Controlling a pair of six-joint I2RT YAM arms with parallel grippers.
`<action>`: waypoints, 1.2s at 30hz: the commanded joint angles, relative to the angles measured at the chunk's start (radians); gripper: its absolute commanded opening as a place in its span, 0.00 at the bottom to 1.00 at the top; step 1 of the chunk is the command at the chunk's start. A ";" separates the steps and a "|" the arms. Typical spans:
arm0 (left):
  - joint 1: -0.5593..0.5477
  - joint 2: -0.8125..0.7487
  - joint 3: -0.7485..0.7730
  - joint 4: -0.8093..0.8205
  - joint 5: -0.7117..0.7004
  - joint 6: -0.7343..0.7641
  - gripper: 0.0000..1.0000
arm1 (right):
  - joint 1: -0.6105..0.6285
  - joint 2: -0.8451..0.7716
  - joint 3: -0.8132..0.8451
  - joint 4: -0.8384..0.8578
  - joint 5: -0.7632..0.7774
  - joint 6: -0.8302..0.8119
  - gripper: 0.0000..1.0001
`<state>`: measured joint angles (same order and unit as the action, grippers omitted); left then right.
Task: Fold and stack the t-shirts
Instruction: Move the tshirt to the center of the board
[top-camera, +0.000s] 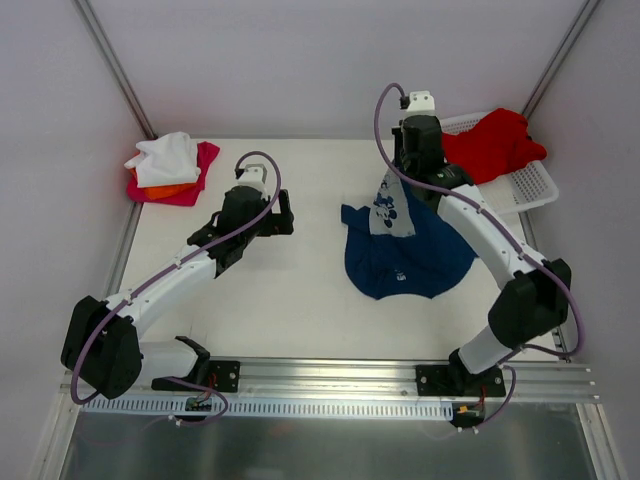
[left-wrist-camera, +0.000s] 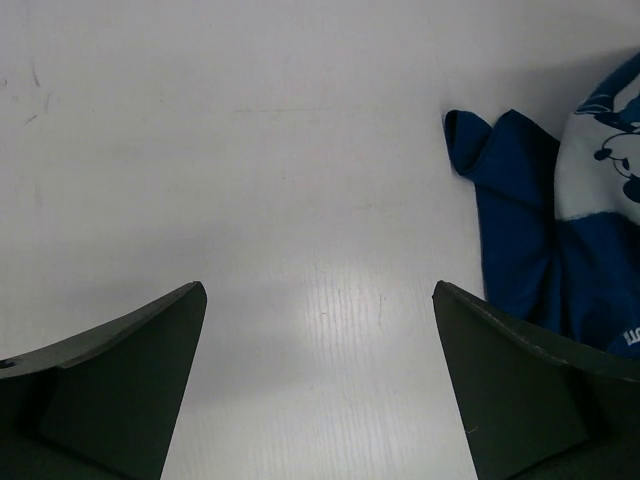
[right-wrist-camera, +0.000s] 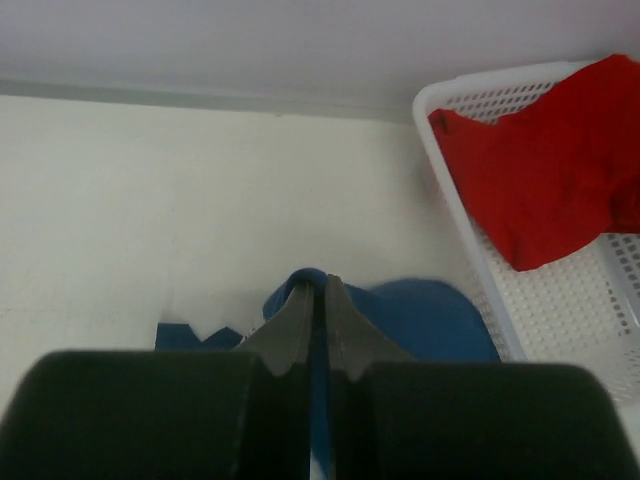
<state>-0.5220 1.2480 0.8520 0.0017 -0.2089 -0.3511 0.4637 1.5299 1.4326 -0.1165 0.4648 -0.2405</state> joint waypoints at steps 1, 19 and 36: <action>0.002 -0.021 0.010 0.020 -0.032 0.009 0.99 | 0.016 0.026 0.153 -0.085 -0.103 0.049 0.00; 0.002 0.011 0.012 0.021 -0.037 0.008 0.99 | 0.038 0.009 0.120 -0.112 -0.025 0.032 0.86; -0.004 0.263 0.142 0.020 0.002 0.004 0.99 | 0.027 -0.028 -0.196 -0.140 0.008 0.234 0.85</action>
<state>-0.5224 1.4876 0.9226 0.0013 -0.2173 -0.3515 0.5022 1.5009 1.2594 -0.2512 0.4324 -0.0662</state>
